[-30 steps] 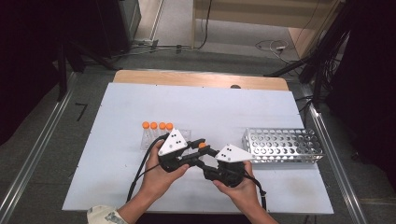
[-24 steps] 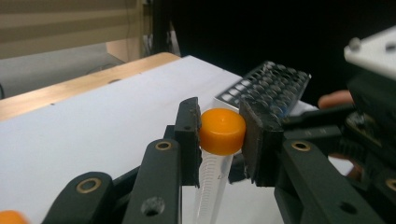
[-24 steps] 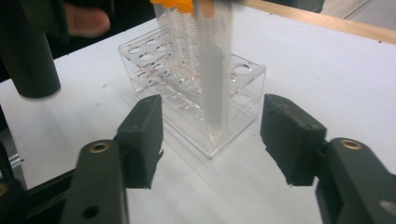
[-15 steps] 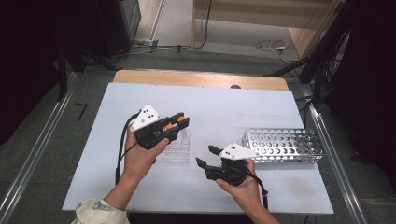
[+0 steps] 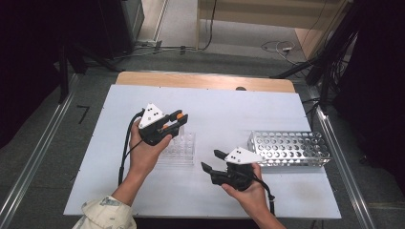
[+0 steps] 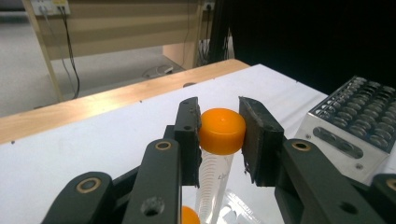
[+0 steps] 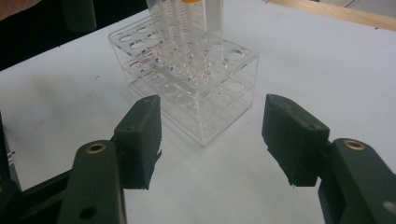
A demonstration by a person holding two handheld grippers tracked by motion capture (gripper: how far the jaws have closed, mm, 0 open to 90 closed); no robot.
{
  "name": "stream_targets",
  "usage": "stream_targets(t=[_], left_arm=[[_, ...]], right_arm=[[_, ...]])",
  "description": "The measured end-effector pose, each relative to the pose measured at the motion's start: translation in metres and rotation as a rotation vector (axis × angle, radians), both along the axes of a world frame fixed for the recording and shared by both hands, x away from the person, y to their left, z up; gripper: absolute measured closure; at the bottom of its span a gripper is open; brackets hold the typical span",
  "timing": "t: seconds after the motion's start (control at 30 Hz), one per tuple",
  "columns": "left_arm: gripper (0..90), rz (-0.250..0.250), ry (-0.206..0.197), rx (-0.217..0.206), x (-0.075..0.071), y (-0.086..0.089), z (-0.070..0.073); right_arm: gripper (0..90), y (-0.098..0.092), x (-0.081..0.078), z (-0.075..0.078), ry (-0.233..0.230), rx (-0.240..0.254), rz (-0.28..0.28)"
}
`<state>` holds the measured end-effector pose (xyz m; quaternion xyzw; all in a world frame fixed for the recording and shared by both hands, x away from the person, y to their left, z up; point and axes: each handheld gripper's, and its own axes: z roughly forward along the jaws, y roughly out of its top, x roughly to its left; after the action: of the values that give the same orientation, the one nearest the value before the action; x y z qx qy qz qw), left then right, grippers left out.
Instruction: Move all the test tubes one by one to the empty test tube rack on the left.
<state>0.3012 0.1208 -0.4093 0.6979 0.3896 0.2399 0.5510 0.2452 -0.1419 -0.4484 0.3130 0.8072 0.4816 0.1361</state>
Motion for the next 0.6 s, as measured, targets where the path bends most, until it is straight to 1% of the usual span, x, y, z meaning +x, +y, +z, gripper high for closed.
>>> stream_targets(t=[0.07,0.17,0.33,0.4,0.47,0.6], left_arm=[[70.9,-0.004,0.008,0.02,0.0,-0.001,-0.003],[70.8,-0.008,0.023,0.039,-0.001,-0.003,-0.008],[70.5,-0.005,0.045,0.071,-0.002,-0.005,-0.018],[70.3,-0.002,0.053,0.087,-0.001,-0.005,-0.02],[69.9,-0.003,0.056,0.092,-0.001,-0.005,-0.022],[68.4,-0.003,0.057,0.086,-0.002,-0.005,-0.021]], right_arm=[[36.5,0.0,0.0,0.0,0.002,-0.002,0.0],[36.5,0.0,0.0,0.0,0.001,-0.003,0.002],[36.5,0.001,0.0,-0.001,0.003,-0.006,0.007],[36.5,0.001,0.0,-0.002,0.004,-0.01,0.007],[36.5,0.001,0.0,-0.002,0.004,-0.01,0.007],[36.4,0.001,0.0,-0.002,0.009,-0.01,0.006]])
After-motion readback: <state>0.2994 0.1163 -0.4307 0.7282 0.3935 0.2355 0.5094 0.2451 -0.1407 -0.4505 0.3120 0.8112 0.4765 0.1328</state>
